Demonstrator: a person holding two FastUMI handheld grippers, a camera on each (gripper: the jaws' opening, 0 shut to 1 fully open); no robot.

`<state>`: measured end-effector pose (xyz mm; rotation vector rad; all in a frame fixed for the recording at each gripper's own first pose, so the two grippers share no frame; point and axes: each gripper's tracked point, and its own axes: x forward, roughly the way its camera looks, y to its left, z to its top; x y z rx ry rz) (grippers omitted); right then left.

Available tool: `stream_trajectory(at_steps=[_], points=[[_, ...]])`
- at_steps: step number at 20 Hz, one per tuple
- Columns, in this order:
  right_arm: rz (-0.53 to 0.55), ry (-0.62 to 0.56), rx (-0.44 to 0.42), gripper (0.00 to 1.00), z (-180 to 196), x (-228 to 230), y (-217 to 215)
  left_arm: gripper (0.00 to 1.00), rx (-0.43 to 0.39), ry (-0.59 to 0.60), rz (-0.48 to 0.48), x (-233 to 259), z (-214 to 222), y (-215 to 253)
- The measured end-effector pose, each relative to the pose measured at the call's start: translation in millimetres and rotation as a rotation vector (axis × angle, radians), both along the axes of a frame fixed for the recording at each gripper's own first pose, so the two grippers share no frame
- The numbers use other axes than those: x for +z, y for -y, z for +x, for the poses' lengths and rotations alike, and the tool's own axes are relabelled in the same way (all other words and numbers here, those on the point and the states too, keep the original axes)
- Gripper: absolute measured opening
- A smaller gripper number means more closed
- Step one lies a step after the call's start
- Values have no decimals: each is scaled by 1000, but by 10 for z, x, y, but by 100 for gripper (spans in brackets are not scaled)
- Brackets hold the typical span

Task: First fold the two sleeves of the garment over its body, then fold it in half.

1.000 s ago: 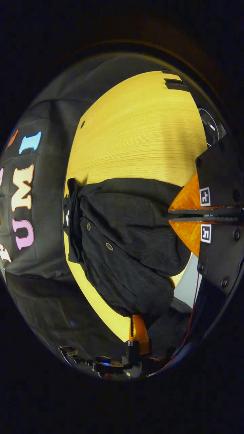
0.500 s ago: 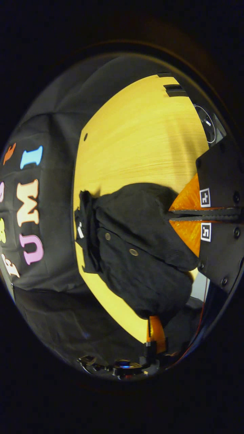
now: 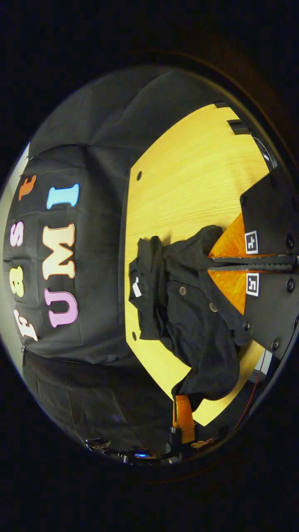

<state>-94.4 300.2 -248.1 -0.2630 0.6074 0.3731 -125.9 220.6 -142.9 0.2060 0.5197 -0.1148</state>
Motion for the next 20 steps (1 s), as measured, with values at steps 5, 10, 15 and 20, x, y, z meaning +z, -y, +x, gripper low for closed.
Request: stream_trajectory(at_steps=[5, 10, 15, 20], points=[[-28, 103, 63, 2, 421, 430, -280, 0, 22, 111, -25, 404, 501, -41], [-48, 181, 128, 2, 897, 665, -602, 0, 40, 196, -40, 719, 1005, -69], [-73, 228, 154, 2, 1543, 720, -821, 0, 67, 238, -15, 850, 1549, -109], [-66, 225, 161, 2, 2288, 721, -983, 0, 108, 248, 11, 776, 2053, -170]])
